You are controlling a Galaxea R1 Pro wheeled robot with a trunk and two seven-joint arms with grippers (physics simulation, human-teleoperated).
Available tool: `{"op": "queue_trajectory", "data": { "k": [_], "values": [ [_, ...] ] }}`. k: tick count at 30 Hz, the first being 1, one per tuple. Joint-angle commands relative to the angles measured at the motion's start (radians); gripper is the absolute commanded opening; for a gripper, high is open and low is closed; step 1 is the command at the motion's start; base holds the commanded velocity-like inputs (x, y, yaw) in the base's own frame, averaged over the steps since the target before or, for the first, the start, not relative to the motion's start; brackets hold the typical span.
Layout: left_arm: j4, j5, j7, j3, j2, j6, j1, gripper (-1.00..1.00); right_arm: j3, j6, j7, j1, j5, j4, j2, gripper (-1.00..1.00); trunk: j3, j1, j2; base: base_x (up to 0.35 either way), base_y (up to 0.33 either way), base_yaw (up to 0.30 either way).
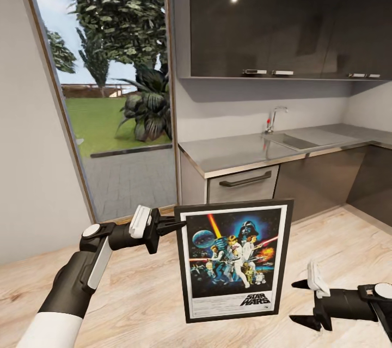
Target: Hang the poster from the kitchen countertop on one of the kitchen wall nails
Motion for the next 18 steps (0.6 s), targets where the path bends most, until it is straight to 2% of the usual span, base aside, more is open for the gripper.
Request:
{"op": "queue_trajectory", "data": {
  "k": [1, 7, 18],
  "values": [
    [0.0, 0.004, -0.001, -0.002, 0.001, 0.008, -0.001, -1.0, -0.003, 0.011, 0.006, -0.014, 0.004, 0.0, -0.005, 1.0, -0.001, 0.0, -0.001, 0.0, 0.0, 0.0],
    [0.0, 0.004, -0.004, -0.001, 0.002, 0.008, -0.001, -1.0, -0.004, 0.012, 0.004, -0.027, 0.0, 0.003, -0.023, 1.0, -0.001, 0.0, -0.001, 0.0, 0.0, 0.0],
    [-0.001, 0.005, -0.003, -0.001, 0.002, 0.008, -0.001, -1.0, 0.006, 0.006, 0.026, -0.03, -0.006, 0.033, -0.016, 1.0, -0.001, 0.0, -0.001, 0.0, 0.0, 0.0]
  ]
}}
